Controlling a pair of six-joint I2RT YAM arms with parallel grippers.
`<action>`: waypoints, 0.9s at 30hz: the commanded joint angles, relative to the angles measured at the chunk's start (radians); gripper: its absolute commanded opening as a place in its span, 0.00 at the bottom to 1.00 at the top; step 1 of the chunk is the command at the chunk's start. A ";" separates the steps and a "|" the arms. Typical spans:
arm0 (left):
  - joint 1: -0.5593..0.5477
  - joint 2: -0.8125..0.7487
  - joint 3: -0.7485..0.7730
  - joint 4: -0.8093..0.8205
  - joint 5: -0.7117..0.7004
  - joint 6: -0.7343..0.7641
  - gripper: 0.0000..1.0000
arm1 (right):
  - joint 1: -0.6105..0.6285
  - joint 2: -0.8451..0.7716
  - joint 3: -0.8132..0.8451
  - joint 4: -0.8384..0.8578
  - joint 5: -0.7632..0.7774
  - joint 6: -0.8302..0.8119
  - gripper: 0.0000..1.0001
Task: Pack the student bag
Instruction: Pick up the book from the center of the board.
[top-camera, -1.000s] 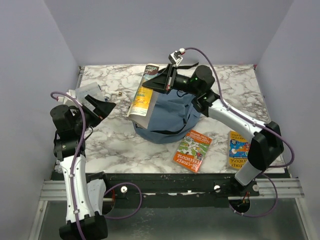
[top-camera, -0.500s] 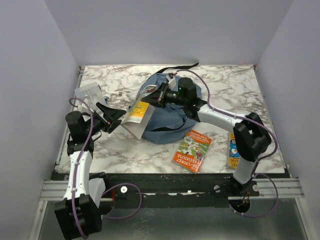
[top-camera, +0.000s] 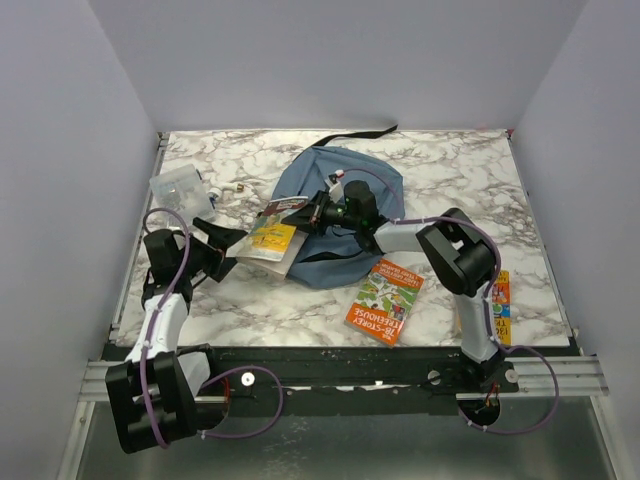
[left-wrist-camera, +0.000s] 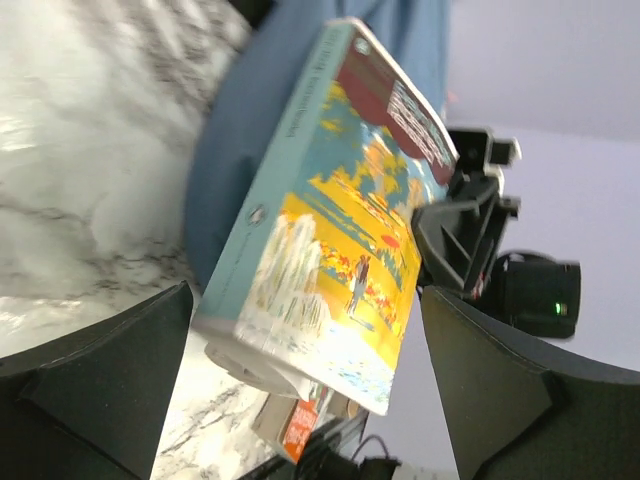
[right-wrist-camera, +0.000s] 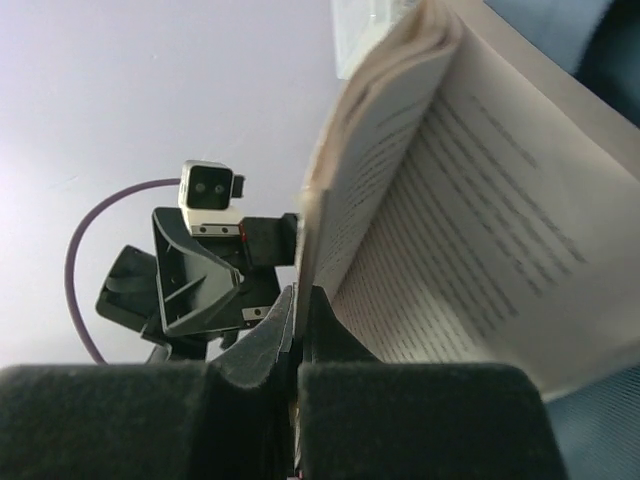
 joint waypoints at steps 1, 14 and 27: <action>0.016 -0.009 0.064 -0.275 -0.261 0.096 0.98 | -0.023 0.037 -0.031 0.101 -0.001 0.007 0.01; -0.069 0.215 -0.016 0.141 0.051 -0.120 0.98 | -0.040 0.101 -0.057 0.165 -0.022 0.057 0.02; -0.313 0.014 -0.251 0.521 -0.523 -0.218 0.93 | -0.042 0.087 -0.101 0.230 0.036 0.145 0.04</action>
